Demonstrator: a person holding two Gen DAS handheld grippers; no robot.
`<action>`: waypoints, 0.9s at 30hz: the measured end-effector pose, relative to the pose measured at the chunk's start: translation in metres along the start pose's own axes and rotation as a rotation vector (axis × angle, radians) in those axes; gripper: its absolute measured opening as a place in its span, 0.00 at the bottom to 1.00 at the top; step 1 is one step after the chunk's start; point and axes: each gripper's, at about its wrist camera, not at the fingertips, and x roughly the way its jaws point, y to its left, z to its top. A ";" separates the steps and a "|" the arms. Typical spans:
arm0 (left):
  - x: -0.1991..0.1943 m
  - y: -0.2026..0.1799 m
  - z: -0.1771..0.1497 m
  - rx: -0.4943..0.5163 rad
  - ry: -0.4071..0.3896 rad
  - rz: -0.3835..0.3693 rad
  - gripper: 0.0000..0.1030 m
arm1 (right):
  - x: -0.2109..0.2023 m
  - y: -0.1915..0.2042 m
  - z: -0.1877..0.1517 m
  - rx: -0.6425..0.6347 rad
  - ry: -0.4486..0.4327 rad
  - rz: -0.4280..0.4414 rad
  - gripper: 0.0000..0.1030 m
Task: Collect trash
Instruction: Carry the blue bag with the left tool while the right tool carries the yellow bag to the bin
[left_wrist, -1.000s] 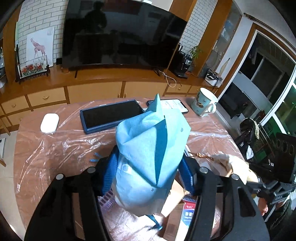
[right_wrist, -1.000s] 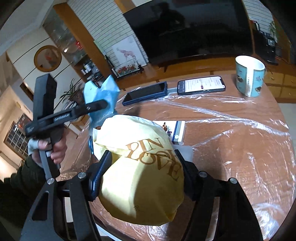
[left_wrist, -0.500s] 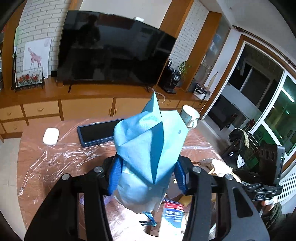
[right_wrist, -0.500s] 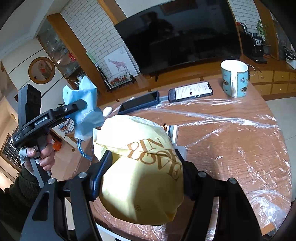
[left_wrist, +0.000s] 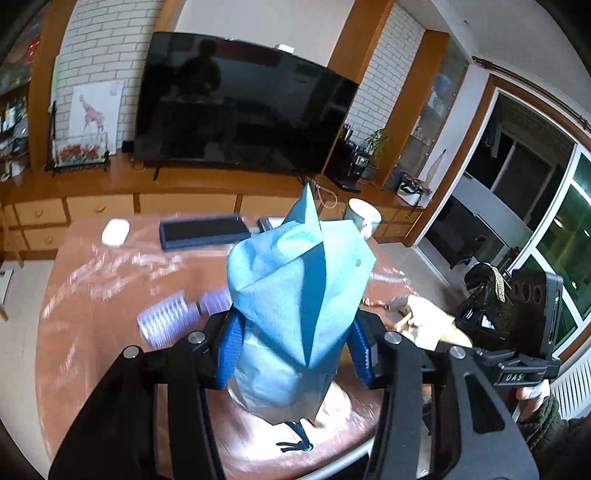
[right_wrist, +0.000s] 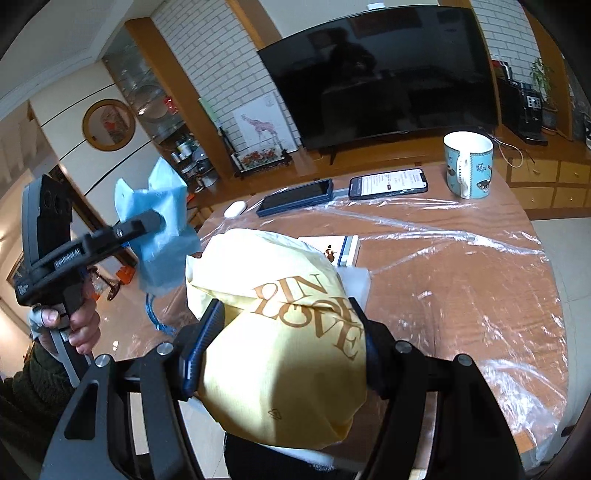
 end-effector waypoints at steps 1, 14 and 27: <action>-0.003 -0.004 -0.006 -0.005 0.003 0.004 0.49 | -0.004 0.001 -0.004 -0.005 0.003 0.005 0.63; -0.037 -0.055 -0.085 -0.002 0.066 0.050 0.49 | -0.044 0.009 -0.058 -0.072 0.068 0.043 0.63; -0.052 -0.072 -0.144 -0.036 0.151 0.054 0.49 | -0.050 0.013 -0.108 -0.078 0.174 0.047 0.63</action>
